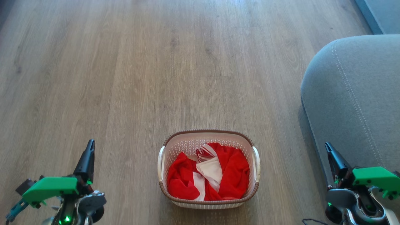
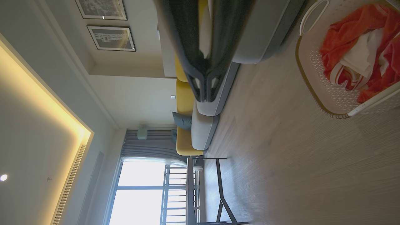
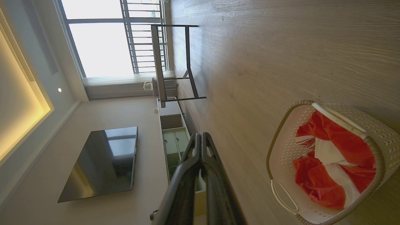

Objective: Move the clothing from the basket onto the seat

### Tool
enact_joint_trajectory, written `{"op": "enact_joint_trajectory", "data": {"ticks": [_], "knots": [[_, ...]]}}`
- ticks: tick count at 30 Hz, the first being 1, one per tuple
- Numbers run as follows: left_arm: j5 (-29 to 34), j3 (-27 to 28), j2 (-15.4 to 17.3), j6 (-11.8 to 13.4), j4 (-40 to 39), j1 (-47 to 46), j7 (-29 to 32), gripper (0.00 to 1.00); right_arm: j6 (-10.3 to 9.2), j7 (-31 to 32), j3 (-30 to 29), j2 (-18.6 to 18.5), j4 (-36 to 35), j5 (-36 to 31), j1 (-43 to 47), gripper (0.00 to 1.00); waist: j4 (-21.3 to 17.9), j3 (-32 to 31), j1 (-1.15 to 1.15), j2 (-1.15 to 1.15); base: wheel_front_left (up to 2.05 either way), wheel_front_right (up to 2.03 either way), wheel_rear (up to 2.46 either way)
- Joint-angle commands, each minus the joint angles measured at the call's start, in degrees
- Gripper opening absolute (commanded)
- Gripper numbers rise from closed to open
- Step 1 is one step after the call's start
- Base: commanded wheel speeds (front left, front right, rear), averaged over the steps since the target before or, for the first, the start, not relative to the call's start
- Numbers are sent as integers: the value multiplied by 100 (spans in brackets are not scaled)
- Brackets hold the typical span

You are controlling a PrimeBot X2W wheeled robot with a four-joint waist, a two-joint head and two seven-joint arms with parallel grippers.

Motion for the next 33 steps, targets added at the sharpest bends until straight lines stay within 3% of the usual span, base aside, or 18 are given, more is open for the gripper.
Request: {"op": "enact_joint_trajectory", "data": {"ticks": [1, 33], "knots": [[-25, 204, 29, -39, -203, -319, 20, 0, 41, 48, 102, -31, -233, -45, -199, 0, 0, 0, 0, 0, 0, 0, 0], [-25, 204, 29, -39, -203, -319, 20, 0, 41, 48, 102, -31, -233, -45, -199, 0, 0, 0, 0, 0, 0, 0, 0]]}}
